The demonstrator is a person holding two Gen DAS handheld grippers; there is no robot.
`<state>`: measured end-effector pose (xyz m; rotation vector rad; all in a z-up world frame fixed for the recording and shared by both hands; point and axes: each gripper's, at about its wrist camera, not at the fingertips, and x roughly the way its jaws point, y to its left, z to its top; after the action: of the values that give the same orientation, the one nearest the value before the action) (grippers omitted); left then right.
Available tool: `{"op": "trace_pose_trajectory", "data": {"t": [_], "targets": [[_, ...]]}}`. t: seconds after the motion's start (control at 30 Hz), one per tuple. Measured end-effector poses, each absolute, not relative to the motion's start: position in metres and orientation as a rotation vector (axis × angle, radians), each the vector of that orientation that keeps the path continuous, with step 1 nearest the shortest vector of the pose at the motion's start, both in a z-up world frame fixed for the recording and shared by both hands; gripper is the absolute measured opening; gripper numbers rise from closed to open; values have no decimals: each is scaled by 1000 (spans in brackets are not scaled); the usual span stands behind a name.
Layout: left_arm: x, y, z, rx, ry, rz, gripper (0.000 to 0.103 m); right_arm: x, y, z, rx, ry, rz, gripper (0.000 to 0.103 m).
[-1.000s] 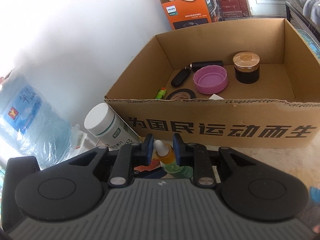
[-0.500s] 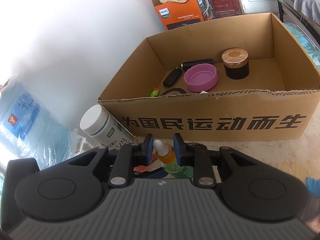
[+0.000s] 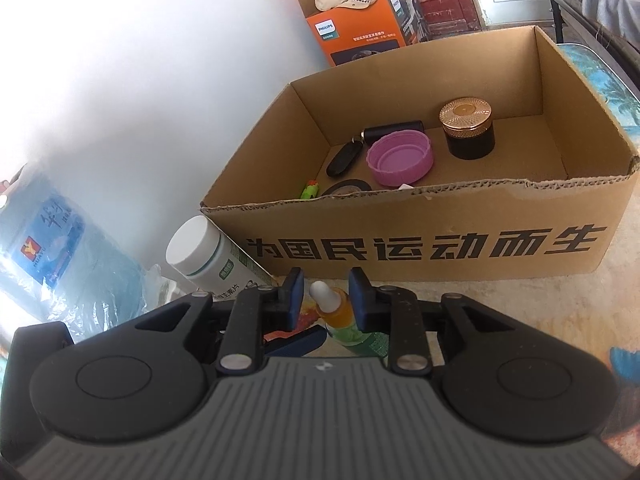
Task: Organize rigid objects
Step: 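Move the right gripper back into the box over the charger plug, then grasp the charger plug, set it upright in the box, open right gripper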
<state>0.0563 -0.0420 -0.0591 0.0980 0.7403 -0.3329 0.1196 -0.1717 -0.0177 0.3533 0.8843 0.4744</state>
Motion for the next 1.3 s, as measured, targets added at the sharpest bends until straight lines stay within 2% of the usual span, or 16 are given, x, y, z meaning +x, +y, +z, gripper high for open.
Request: {"op": "trace_pose_trajectory", "data": {"t": [0.17, 0.27, 0.37, 0.4, 0.63, 0.77, 0.83, 1.07, 1.3], "targets": [[47, -30, -32, 86, 702, -344, 53, 122, -181, 25, 378, 796, 523, 25], [46, -25, -6, 94, 653, -347, 53, 140, -187, 54, 370, 765, 536, 31], [56, -21, 23, 114, 617, -328, 53, 177, -194, 61, 422, 839, 530, 38], [63, -20, 31, 110, 615, -321, 53, 194, -196, 58, 451, 891, 526, 42], [139, -20, 48, 33, 761, -314, 50, 282, -195, 7, 481, 1256, 380, 45], [166, -22, 34, 11, 830, -295, 41, 299, -192, -21, 459, 1398, 328, 46], [169, -22, 29, 5, 848, -297, 36, 300, -186, -33, 428, 1444, 329, 46], [167, -26, 21, 13, 864, -307, 36, 313, -175, -67, 420, 1574, 361, 45], [166, -29, 21, 19, 853, -327, 36, 320, -172, -69, 422, 1563, 408, 35]]}}
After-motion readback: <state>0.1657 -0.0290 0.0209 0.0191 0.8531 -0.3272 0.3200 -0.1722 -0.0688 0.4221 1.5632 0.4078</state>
